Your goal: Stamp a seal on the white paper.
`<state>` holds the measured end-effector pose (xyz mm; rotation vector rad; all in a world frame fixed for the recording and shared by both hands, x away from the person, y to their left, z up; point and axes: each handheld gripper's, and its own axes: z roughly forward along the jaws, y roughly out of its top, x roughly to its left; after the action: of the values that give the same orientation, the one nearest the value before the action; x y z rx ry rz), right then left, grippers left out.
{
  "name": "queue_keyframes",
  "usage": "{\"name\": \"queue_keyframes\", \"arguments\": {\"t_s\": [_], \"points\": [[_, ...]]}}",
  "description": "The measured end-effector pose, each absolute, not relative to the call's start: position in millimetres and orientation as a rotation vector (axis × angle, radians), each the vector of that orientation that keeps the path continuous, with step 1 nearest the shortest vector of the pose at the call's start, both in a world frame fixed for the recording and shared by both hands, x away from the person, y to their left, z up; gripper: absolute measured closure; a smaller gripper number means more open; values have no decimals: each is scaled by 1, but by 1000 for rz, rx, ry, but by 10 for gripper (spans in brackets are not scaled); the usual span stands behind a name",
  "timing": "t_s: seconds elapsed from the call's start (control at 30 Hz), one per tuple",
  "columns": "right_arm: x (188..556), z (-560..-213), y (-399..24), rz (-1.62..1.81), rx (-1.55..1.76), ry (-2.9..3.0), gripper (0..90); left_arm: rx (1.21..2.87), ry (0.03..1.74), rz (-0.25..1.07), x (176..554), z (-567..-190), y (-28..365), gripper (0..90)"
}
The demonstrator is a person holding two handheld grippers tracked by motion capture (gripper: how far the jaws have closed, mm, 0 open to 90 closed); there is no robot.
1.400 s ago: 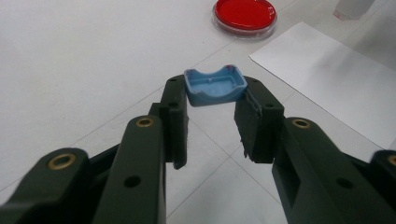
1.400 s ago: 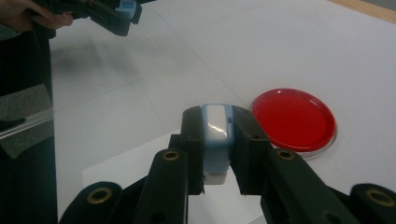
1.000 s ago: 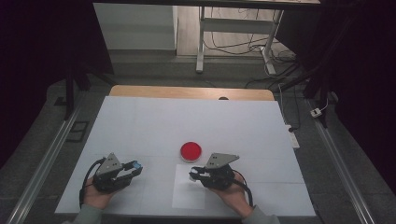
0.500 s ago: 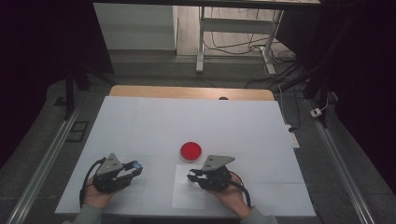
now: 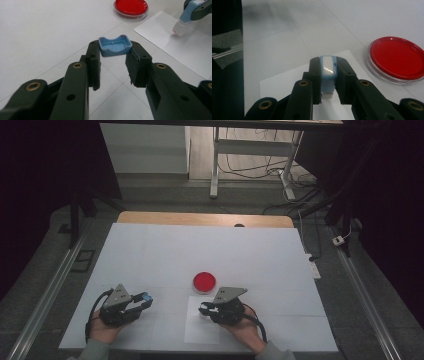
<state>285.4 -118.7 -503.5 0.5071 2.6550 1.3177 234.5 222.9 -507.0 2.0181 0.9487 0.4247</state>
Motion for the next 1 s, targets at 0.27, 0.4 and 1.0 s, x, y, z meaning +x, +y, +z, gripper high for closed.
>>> {"name": "queue_keyframes", "arguments": {"t_s": [0.27, 0.4, 1.0], "points": [[286, -506, -117, 1307, 503, 2661, 752, 2018, 950, 425, 234, -507, 223, 649], [287, -507, -117, 1286, 501, 2663, 752, 2017, 952, 425, 234, -507, 223, 649], [287, -512, -116, 1270, 497, 2664, 752, 2016, 952, 427, 234, -507, 223, 649]]}}
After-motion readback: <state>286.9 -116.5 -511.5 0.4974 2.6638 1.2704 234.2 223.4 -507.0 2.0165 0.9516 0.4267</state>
